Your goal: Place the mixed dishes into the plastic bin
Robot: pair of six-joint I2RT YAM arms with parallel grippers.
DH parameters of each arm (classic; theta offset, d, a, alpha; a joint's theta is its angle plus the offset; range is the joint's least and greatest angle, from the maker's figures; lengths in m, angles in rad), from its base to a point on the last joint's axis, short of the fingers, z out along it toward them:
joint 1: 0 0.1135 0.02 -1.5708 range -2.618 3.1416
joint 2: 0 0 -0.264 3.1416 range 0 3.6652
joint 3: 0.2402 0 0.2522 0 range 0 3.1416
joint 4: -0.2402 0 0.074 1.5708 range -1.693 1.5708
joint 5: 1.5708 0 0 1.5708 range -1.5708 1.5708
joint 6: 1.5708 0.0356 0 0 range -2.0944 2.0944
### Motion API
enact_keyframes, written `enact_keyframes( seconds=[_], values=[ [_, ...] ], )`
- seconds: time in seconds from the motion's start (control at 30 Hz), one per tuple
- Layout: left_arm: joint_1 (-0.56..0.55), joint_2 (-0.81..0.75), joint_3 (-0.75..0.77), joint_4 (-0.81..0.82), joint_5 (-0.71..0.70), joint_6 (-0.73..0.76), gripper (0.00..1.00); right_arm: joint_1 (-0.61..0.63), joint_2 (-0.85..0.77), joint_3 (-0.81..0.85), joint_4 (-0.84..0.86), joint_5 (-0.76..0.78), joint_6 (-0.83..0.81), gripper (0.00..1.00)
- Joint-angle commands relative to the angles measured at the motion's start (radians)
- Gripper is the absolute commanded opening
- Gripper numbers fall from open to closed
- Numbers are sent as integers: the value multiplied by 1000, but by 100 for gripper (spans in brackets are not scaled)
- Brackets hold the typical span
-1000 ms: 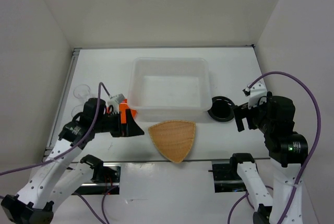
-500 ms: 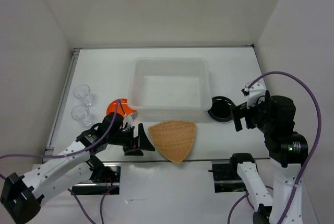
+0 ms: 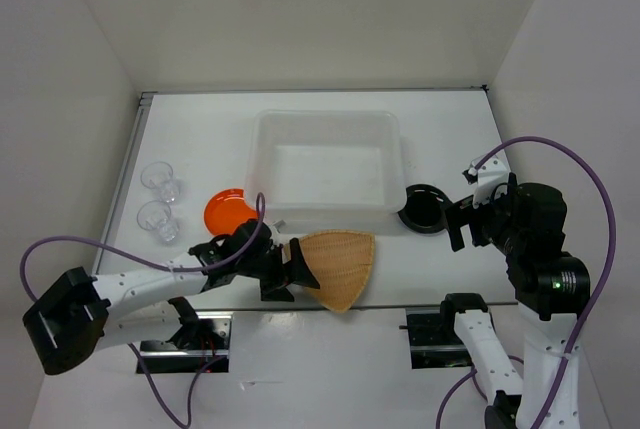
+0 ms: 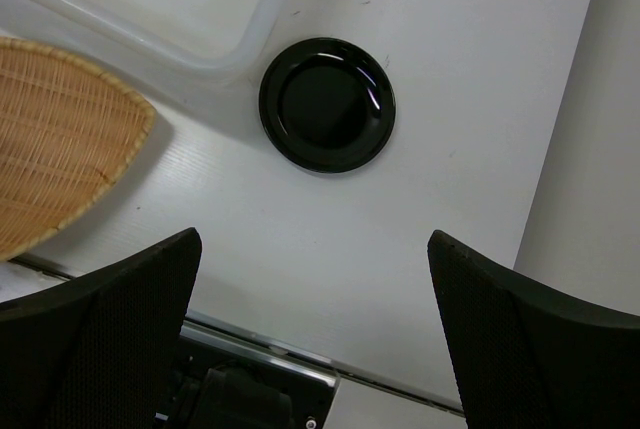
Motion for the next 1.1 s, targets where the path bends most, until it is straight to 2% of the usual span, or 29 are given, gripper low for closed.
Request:
enact_keyframes(
  seconds=[0.0, 0.2, 0.43, 0.6, 0.67, 0.83, 1.07],
  values=[
    [-17, 24, -22, 122, -51, -72, 100, 2, -6, -2, 50, -14, 3, 98],
    [-17, -27, -111, 183, -86, -148, 100, 2, -15, -2, 50, -4, 3, 98],
    [-8, -27, -141, 278, -134, -185, 100, 12, -6, -2, 50, -4, 12, 98],
    [-8, -27, -129, 246, -175, -194, 100, 21, -6, -11, 60, 5, 12, 98],
    [-8, -4, -161, 324, -175, -222, 100, 21, -6, -11, 60, 5, 12, 98],
    [-8, 30, -172, 381, -230, -256, 100, 21, 3, -11, 60, 5, 21, 98],
    [-17, 148, -181, 519, -220, -280, 100, 21, 3, -11, 60, 14, 21, 98]
  ],
)
